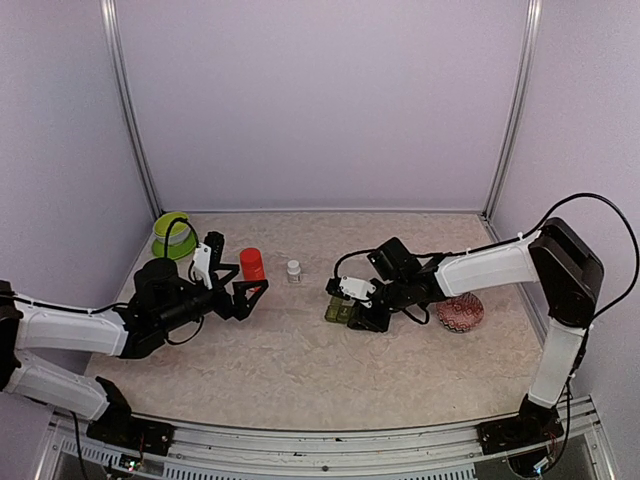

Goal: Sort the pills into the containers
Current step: Place the pill container at the center of the board.

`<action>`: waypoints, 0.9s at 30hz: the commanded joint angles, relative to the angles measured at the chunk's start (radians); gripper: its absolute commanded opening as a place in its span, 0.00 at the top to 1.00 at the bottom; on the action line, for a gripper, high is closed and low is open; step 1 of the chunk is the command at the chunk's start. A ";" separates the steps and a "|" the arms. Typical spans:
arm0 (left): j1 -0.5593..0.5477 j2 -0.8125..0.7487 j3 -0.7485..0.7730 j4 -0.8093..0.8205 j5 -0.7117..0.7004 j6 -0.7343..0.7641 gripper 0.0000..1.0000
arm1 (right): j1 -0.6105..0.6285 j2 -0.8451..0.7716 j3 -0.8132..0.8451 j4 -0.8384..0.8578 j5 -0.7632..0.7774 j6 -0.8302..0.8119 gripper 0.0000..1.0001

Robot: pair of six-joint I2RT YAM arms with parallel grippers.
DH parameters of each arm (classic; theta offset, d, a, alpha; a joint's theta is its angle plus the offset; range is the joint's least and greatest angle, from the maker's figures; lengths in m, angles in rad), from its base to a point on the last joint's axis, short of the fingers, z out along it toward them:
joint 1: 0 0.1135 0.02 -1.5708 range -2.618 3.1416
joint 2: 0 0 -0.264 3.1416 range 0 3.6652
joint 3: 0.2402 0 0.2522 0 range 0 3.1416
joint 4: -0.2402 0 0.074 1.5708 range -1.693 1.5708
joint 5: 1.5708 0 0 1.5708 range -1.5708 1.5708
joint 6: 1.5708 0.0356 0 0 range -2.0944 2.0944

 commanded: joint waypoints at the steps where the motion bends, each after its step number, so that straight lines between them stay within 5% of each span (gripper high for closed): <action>1: 0.012 -0.009 -0.009 0.040 0.022 -0.018 0.01 | -0.030 0.055 0.066 0.031 -0.023 -0.035 0.63; 27: 0.047 -0.016 -0.023 0.056 0.062 -0.039 0.01 | -0.077 0.154 0.171 -0.117 0.083 -0.080 0.35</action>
